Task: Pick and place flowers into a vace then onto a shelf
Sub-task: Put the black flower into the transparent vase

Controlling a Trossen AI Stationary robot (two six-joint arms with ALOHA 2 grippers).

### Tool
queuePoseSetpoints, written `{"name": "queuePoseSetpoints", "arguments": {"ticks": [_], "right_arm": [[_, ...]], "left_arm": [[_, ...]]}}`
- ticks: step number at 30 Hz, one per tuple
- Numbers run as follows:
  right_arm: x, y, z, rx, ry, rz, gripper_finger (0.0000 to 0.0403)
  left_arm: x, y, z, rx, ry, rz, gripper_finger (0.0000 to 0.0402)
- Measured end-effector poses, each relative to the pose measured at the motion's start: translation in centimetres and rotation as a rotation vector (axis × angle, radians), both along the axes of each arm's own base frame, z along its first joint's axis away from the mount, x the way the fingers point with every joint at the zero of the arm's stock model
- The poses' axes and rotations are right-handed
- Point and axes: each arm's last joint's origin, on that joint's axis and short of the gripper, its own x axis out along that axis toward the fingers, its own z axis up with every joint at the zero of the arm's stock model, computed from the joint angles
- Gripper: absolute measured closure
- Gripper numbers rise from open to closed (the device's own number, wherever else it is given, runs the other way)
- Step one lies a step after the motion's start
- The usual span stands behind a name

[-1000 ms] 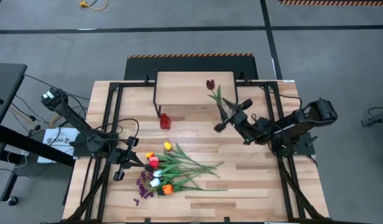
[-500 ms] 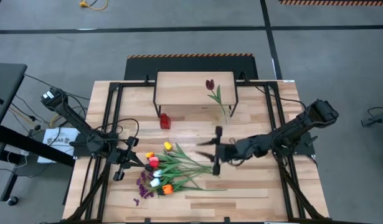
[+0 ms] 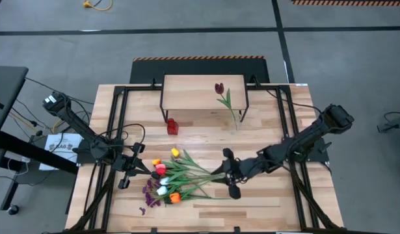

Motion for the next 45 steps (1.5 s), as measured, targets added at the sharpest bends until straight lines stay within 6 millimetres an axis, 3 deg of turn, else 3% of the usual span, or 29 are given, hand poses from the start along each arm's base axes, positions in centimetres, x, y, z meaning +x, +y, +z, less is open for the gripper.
{"name": "queuePoseSetpoints", "arguments": {"ticks": [3,9,20,27,36,45], "right_arm": [[0.0,1.1,-1.5,-0.001,0.045,-0.011,0.0285],[1.8,3.5,-5.0,0.015,0.109,-0.011,0.0285],[3.9,7.4,-8.5,0.056,0.267,-0.046,0.0285],[3.4,8.1,-9.4,0.087,0.39,-0.103,0.0285],[2.8,7.7,-10.0,0.093,0.483,-0.17,0.0285],[3.2,7.7,-12.7,0.068,0.539,-0.189,0.0285]], "left_arm": [[0.0,0.0,0.0,-0.001,0.0,-0.001,0.0401],[0.0,0.0,0.0,-0.002,0.0,-0.001,0.0401],[0.0,0.0,0.0,-0.004,0.0,-0.001,0.0401],[0.0,0.0,0.0,-0.003,0.0,-0.001,0.0401],[0.0,0.0,0.0,-0.001,0.0,0.0,0.0401],[0.0,0.0,0.0,-0.002,0.0,-0.001,0.0401]]}}
